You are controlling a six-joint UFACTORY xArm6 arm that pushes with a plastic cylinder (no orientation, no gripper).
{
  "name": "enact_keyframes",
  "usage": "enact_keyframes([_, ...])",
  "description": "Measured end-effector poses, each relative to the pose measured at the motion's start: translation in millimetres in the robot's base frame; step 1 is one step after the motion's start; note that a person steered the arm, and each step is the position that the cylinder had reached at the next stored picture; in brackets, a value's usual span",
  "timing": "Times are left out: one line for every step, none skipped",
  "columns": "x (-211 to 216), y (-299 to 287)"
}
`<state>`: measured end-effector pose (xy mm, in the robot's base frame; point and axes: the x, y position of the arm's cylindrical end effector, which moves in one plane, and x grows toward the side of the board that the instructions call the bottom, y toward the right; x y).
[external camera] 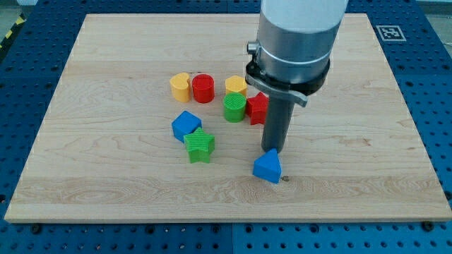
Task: Push the green star to the bottom center
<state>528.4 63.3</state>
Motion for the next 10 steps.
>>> enact_keyframes([20, 1])
enact_keyframes([13, -2])
enact_keyframes([7, -32])
enact_keyframes([-13, -58])
enact_keyframes([-39, -68])
enact_keyframes([-38, -91])
enact_keyframes([-34, -121])
enact_keyframes([-38, -123])
enact_keyframes([-36, -135])
enact_keyframes([-6, -116])
